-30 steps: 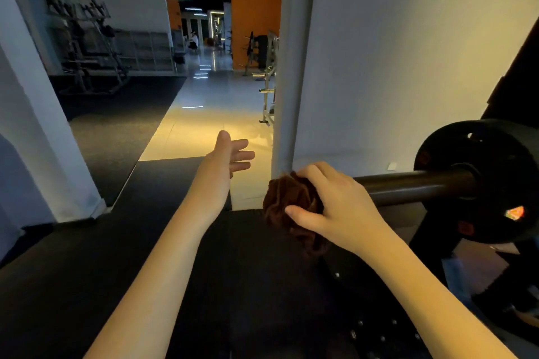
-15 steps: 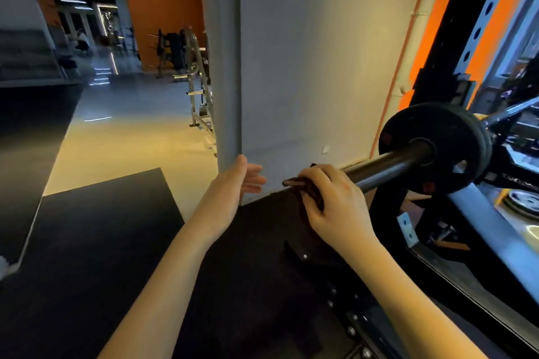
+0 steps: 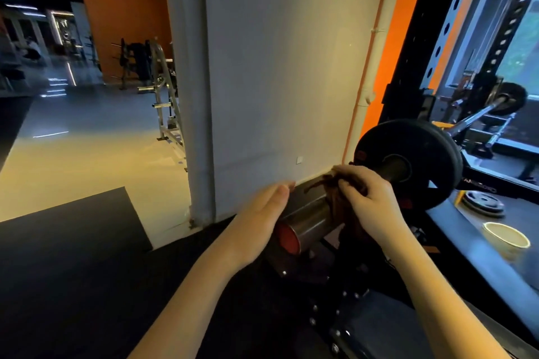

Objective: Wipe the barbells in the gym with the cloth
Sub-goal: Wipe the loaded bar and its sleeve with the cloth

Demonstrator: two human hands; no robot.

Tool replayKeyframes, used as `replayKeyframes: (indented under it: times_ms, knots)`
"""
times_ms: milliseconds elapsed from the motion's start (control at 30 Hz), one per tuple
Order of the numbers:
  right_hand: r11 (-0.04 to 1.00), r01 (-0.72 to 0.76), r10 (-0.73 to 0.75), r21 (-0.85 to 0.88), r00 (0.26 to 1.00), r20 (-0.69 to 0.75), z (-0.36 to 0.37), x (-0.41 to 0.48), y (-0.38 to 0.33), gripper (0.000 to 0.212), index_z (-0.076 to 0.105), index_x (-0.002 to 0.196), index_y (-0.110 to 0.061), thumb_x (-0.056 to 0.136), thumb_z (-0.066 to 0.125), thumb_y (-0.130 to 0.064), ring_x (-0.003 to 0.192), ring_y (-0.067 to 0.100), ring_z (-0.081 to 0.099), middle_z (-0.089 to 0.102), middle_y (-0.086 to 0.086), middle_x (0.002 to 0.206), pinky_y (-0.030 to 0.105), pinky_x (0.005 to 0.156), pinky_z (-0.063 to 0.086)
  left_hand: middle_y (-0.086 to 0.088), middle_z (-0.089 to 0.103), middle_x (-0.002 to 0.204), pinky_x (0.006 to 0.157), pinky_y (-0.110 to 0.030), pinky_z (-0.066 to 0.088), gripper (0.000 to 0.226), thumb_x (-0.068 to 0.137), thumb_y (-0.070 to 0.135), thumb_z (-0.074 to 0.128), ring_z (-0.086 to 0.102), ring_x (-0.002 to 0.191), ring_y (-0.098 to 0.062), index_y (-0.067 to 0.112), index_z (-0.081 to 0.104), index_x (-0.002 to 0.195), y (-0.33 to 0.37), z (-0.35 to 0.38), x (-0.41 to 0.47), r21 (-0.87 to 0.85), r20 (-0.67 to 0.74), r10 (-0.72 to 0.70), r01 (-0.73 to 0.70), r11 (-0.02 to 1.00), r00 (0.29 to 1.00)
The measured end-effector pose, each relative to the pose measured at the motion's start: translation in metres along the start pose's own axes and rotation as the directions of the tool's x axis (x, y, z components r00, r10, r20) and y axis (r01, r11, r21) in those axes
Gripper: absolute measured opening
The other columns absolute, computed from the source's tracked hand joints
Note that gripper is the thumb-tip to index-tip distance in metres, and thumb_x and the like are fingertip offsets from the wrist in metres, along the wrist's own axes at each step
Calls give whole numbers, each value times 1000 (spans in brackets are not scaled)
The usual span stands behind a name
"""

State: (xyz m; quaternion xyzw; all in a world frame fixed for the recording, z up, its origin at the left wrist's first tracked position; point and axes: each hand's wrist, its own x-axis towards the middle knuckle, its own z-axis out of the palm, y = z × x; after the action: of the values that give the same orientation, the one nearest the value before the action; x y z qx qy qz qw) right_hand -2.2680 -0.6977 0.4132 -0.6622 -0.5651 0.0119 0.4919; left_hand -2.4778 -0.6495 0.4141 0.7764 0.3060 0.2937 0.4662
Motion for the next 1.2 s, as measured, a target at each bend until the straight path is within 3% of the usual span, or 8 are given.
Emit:
replayKeyframes:
  times_ms: [67, 167, 300, 533, 733, 1000, 1100, 1200]
  knots:
    - [998, -61, 62, 36, 997, -36, -9, 10, 3, 43, 57, 132, -28, 95, 55, -7, 115, 8, 52, 60, -9, 118, 24, 99, 38, 27, 41, 129, 82, -2, 29, 52, 97, 57, 21, 38, 106, 23, 40, 37, 143, 7, 18, 4, 70, 38, 31, -34, 997, 999]
    - [993, -117, 114, -22, 987, -111, -11, 9, 7, 30, 62, 123, -21, 96, 55, -11, 128, 16, 47, 56, -3, 128, 25, 105, 32, 20, 46, 125, 76, 2, 34, 42, 103, 43, 32, 42, 96, 21, 33, 43, 142, 9, 34, 7, 165, -37, 102, -95, 982, 994]
    - [993, 4, -13, -115, 997, -79, 13, -36, -7, 36, 63, 122, -20, 91, 62, -38, 139, 8, 27, 43, -7, 140, 28, 112, 20, 21, 47, 118, 77, 6, 30, 33, 104, 35, 33, 40, 96, 28, 34, 46, 135, 6, 39, 7, 173, -110, 170, -149, 974, 979]
    - [984, -70, 42, -164, 985, -166, -5, 3, 24, 27, 64, 123, -12, 99, 52, -18, 133, 15, 41, 56, 1, 134, 20, 109, 20, 25, 43, 126, 81, 11, 22, 41, 104, 37, 30, 33, 101, 34, 28, 44, 142, 2, 38, 5, 196, -108, 169, -145, 970, 980]
    - [964, -150, 121, -219, 983, -139, -32, 47, 61, 34, 57, 133, -10, 104, 41, -18, 142, 23, 31, 51, 6, 142, 36, 116, 20, 26, 52, 117, 87, 6, 26, 38, 104, 34, 31, 42, 105, 24, 26, 55, 133, 1, 37, 6, 210, -114, 178, -151, 966, 977]
    - [977, -92, 46, -191, 971, -234, -28, 47, 74, 28, 63, 122, -5, 100, 47, -13, 122, 29, 50, 62, 11, 122, 37, 106, 32, 25, 56, 103, 84, 1, 32, 41, 102, 40, 27, 48, 105, 13, 27, 61, 120, -4, 42, 8, 207, -160, 203, -168, 964, 966]
    - [970, 18, -94, -242, 948, -304, -14, 25, 66, 31, 69, 113, -9, 94, 50, -24, 114, 24, 53, 66, 5, 114, 37, 99, 35, 29, 55, 107, 89, 0, 32, 42, 101, 47, 24, 48, 109, 12, 33, 60, 118, -7, 44, 10, 205, -205, 214, -172, 964, 955]
    - [909, 139, -230, -393, 953, -195, -26, 35, 69, 44, 74, 103, -12, 91, 43, -41, 103, 24, 52, 69, 2, 104, 29, 86, 29, 32, 52, 113, 91, 2, 28, 45, 94, 50, 22, 43, 115, 16, 37, 55, 123, -10, 45, 11, 211, -219, 223, -177, 961, 950]
